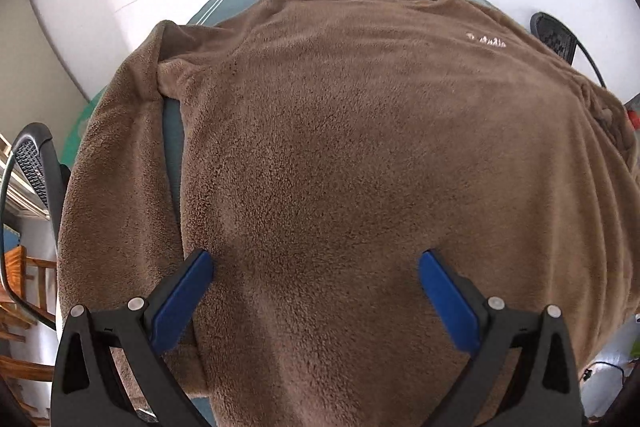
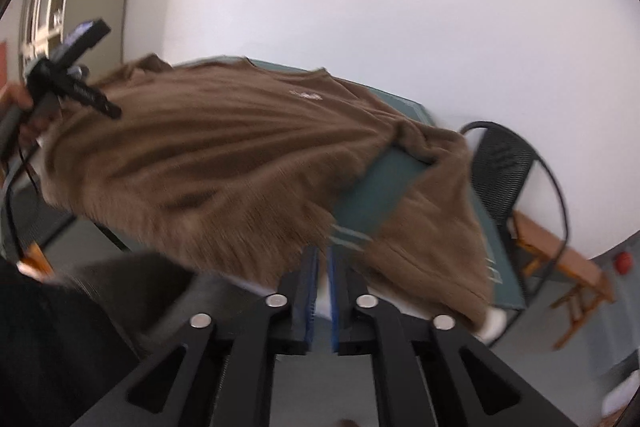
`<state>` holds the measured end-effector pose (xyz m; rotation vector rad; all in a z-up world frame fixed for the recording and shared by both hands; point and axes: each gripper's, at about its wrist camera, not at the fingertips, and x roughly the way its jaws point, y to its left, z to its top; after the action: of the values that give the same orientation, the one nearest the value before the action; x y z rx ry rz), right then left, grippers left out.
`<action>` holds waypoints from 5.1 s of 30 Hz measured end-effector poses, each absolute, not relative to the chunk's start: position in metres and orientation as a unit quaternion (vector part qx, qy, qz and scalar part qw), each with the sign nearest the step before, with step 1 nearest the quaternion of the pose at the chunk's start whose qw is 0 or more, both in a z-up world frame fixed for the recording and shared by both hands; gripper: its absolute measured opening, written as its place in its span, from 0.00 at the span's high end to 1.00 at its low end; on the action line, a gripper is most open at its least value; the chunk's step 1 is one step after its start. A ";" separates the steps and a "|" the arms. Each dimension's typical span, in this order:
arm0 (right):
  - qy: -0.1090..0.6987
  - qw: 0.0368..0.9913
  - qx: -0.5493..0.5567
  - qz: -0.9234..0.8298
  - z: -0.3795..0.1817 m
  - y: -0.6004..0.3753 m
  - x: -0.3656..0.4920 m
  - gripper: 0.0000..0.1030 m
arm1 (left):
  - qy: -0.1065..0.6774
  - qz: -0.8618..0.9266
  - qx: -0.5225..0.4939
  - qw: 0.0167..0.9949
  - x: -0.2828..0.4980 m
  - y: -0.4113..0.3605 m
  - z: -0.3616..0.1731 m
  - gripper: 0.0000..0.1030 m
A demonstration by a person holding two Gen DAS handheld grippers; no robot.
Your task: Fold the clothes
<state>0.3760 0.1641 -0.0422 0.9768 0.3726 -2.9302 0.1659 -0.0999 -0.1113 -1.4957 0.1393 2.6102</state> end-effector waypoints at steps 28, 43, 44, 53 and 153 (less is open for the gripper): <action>-0.025 0.001 0.446 -0.895 -0.060 0.208 0.325 0.87 | 0.042 0.873 -0.482 0.063 0.141 -0.102 -0.126 0.00; 0.041 0.156 0.377 -0.912 0.006 0.155 0.239 0.34 | 0.018 0.865 -0.494 0.085 0.150 -0.118 -0.119 0.00; 0.061 0.180 0.394 -0.899 -0.002 0.143 0.227 0.34 | 0.017 0.862 -0.499 0.083 0.149 -0.119 -0.122 0.00; 0.141 0.228 0.493 -0.828 -0.060 0.155 0.222 0.27 | 0.030 0.860 -0.502 0.082 0.149 -0.121 -0.129 0.00; -0.009 -0.100 0.403 -0.910 -0.056 0.306 0.347 0.68 | 0.058 0.869 -0.480 0.104 0.076 -0.011 -0.137 0.00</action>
<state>0.3468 0.3062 -0.0564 1.3533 -0.0296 -3.0565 0.0759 -0.0107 -0.1370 -1.4153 0.1723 2.5638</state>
